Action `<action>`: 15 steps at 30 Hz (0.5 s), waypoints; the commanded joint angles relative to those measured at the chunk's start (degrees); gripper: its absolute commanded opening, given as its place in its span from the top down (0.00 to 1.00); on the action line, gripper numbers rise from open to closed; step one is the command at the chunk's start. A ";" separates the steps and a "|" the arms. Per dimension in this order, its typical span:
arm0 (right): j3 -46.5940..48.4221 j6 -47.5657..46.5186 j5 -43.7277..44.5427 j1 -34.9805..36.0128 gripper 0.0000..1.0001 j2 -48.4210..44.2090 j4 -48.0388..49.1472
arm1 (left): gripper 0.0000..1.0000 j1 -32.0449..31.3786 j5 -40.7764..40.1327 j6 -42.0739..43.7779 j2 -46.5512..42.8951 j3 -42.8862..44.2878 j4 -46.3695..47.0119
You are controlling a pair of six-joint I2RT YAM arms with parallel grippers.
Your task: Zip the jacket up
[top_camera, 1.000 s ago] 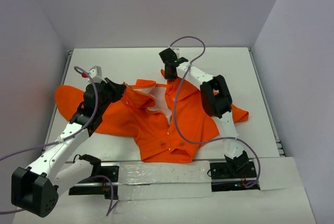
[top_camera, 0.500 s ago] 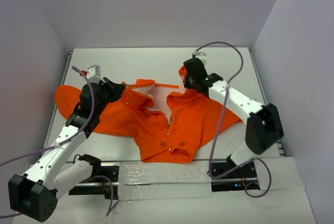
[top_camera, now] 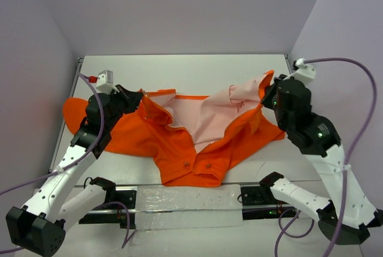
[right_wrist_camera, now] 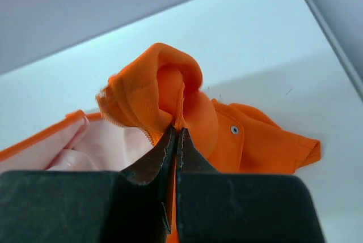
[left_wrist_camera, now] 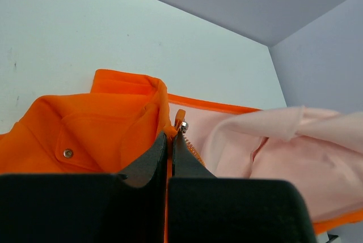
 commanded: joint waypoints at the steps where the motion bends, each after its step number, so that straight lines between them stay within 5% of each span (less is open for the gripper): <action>1: 7.48 -1.74 2.81 -0.32 1.00 -1.20 -11.74 | 1.00 0.31 2.08 2.08 -0.85 2.97 1.97; 5: 8.02 -2.53 -1.50 -0.29 1.00 0.03 -14.33 | 1.00 0.31 4.36 1.97 -0.51 3.07 2.25; 9: -4.98 -0.25 -13.25 0.86 1.00 0.64 -5.61 | 1.00 0.31 5.68 1.48 -0.61 1.91 2.74; 15: -16.91 4.47 -14.85 12.57 1.00 12.56 7.70 | 1.00 0.31 5.92 0.50 -1.16 -0.27 2.68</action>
